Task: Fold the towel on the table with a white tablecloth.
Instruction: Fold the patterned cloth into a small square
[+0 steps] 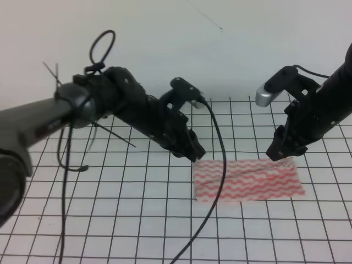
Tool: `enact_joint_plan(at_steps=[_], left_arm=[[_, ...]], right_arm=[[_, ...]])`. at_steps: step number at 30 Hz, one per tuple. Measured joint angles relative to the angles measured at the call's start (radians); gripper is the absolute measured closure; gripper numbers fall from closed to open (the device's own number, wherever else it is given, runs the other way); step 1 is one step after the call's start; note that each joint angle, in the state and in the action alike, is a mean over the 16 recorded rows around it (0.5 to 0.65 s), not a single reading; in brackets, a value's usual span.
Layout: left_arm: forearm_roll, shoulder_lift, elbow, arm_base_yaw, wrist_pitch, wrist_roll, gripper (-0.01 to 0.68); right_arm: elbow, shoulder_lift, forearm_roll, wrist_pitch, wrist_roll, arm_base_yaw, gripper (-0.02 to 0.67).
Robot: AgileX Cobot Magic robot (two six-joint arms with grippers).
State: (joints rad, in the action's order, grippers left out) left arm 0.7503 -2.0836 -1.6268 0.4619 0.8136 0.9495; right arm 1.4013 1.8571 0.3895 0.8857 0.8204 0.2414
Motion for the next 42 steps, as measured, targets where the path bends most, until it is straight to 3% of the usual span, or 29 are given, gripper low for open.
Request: enact_joint_plan(at_steps=[14, 32, 42], left_arm=[[0.006, -0.101, -0.075, 0.103, 0.154, 0.04, 0.557], [-0.084, -0.104, -0.086, 0.123, -0.074, -0.047, 0.56], [0.007, -0.124, -0.087, 0.125, 0.031, 0.023, 0.56]], right_arm=[[0.0, -0.001, -0.002, -0.034, 0.007, 0.0, 0.313], [0.0, -0.002, 0.002, -0.059, 0.003, 0.0, 0.313], [0.0, -0.002, 0.005, -0.059, 0.002, 0.0, 0.313]])
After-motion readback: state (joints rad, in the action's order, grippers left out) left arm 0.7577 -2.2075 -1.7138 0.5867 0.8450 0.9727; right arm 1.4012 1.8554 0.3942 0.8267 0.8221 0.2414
